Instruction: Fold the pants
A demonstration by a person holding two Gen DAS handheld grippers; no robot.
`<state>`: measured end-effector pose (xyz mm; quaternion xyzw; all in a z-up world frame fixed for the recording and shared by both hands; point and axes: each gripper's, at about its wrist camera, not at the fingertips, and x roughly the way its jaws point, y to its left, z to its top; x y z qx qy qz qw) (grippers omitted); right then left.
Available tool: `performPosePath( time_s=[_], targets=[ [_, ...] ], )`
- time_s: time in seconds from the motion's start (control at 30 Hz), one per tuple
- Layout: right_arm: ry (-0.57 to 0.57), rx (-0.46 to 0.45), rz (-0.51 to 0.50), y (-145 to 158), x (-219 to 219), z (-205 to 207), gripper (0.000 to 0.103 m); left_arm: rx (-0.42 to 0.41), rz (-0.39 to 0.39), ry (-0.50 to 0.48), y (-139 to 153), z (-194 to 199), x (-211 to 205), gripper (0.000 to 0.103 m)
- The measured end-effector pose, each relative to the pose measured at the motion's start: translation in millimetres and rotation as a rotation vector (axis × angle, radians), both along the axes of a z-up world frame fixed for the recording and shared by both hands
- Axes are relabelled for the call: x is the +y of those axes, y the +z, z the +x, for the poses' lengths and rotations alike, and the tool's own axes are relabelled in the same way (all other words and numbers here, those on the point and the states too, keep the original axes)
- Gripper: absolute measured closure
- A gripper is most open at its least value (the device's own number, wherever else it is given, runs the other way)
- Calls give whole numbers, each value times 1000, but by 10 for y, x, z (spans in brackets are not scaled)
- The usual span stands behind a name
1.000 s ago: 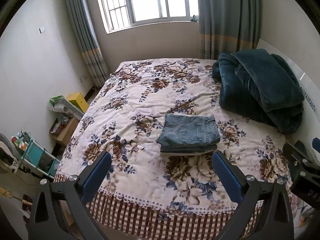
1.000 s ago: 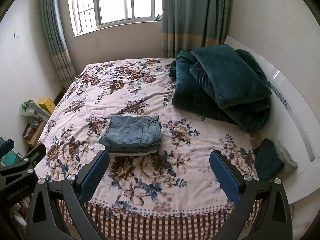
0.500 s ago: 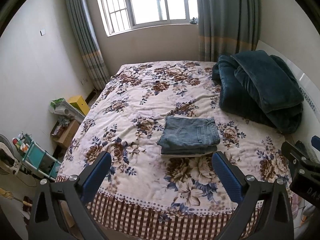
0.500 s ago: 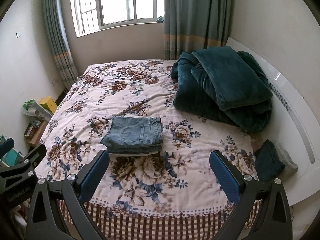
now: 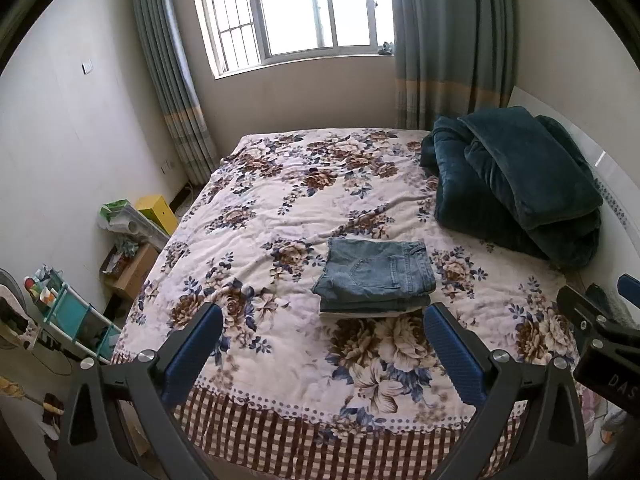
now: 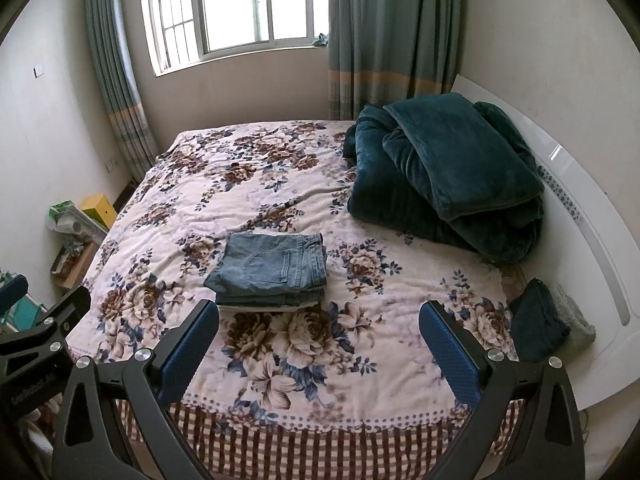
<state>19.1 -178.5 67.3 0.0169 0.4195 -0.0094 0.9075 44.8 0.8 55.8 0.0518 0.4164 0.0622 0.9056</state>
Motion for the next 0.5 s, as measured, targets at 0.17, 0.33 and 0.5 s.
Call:
performPosePath(
  time_s=[0.17, 0.33, 0.5],
  targets=[
    [0, 1, 7, 10, 6, -29, 1, 0, 0, 1, -1, 2, -2, 0],
    [0, -1, 22, 38, 5, -88, 1, -10, 3, 0, 58, -16, 5, 0],
    [0, -9, 22, 84, -20, -162, 1, -12, 8, -1, 71, -30, 9, 0]
  ],
)
